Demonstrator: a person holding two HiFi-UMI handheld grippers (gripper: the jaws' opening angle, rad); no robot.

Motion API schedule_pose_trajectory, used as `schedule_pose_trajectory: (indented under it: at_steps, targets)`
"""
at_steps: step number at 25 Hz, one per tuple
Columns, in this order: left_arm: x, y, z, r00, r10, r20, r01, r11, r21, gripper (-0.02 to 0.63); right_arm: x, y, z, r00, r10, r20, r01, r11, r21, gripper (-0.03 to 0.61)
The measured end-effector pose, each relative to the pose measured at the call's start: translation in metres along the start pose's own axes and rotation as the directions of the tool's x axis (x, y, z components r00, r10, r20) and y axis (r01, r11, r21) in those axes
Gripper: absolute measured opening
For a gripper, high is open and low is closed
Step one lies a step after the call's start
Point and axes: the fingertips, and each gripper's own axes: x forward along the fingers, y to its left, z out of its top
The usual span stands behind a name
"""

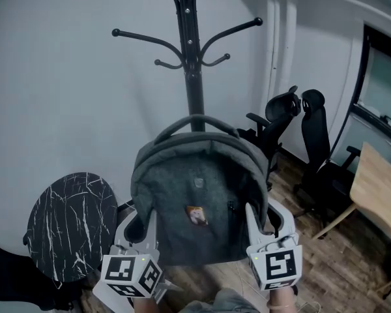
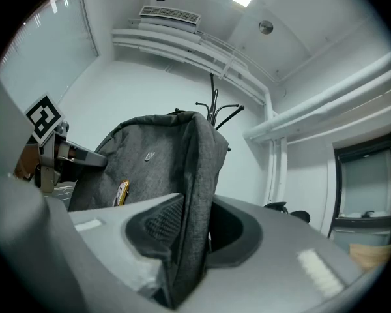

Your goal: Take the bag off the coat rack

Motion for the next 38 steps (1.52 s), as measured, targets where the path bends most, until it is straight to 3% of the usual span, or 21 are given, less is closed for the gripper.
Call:
schedule_pose_trajectory:
  at_steps: [15, 38]
  targets:
    - [-0.020, -0.043, 0.005, 0.999, 0.048, -0.005, -0.048, 0.999, -0.005, 0.075, -0.030, -0.029, 0.004, 0.999, 0.051, 0.002, -0.051, 0.999, -0.007, 0.100]
    - [-0.098, -0.126, 0.002, 0.992, 0.124, -0.019, -0.124, 0.992, 0.005, 0.077, -0.121, -0.059, -0.001, 0.992, 0.126, 0.010, -0.126, 0.992, 0.022, 0.100]
